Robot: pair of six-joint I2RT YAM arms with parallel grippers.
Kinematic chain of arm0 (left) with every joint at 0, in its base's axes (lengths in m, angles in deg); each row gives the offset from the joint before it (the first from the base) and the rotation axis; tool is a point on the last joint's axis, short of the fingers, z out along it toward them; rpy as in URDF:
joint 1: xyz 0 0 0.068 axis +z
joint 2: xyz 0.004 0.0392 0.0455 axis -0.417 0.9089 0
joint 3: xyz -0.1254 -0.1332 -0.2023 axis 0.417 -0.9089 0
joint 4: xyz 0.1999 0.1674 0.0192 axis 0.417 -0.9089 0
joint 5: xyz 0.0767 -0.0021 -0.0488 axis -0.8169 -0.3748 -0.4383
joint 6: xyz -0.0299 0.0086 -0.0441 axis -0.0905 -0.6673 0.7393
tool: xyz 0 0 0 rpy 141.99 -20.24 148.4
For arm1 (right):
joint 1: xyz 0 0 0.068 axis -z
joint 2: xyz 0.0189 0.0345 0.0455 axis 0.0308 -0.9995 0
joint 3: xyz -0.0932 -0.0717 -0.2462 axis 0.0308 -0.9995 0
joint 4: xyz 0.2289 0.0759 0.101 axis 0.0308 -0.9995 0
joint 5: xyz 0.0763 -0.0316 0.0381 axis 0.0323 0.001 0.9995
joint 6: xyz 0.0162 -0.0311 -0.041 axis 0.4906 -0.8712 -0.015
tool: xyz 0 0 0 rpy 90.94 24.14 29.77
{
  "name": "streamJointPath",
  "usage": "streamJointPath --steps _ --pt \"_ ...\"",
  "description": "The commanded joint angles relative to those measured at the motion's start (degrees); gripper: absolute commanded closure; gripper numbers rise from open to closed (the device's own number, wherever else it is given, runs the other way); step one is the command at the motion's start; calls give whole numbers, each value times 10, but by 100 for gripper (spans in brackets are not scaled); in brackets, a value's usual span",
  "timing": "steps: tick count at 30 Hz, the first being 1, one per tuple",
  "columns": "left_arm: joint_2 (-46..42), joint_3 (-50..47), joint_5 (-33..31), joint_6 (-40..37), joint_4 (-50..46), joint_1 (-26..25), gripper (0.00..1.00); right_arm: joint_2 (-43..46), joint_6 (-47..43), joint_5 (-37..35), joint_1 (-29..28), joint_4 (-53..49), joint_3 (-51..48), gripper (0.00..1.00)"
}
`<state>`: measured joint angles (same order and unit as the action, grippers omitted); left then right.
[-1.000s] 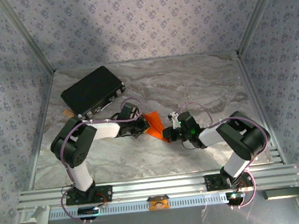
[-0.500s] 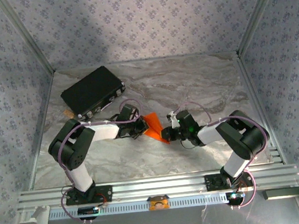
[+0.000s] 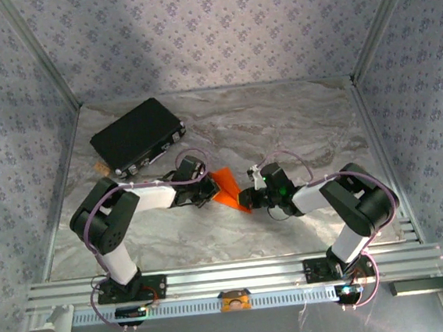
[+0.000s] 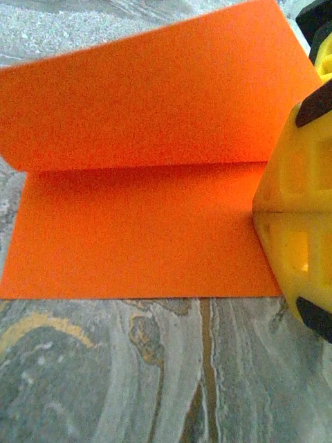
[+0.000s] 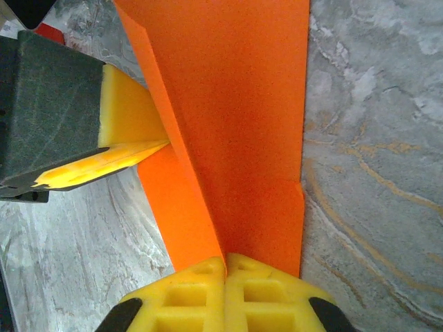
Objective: Fold a paper plane with a square sheet of paper (pick it up from the middle)
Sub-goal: Fourth fold the wing at the center of the table.
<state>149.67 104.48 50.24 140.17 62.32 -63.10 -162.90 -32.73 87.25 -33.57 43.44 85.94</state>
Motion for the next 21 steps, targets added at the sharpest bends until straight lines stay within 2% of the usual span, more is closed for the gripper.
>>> streamJointPath --steps 1,5,10,21 --pt "-12 -8 -15 4 -21 -7 100 -12 8 9 1 -32 10 98" --pt "-27 -5 -20 -12 -16 -7 100 -20 24 17 5 -29 10 99" --pt "-60 -1 -25 -53 7 -7 95 -26 38 29 12 -8 4 100" --pt "-1 19 53 -59 99 -8 99 -44 73 55 31 44 -14 100"
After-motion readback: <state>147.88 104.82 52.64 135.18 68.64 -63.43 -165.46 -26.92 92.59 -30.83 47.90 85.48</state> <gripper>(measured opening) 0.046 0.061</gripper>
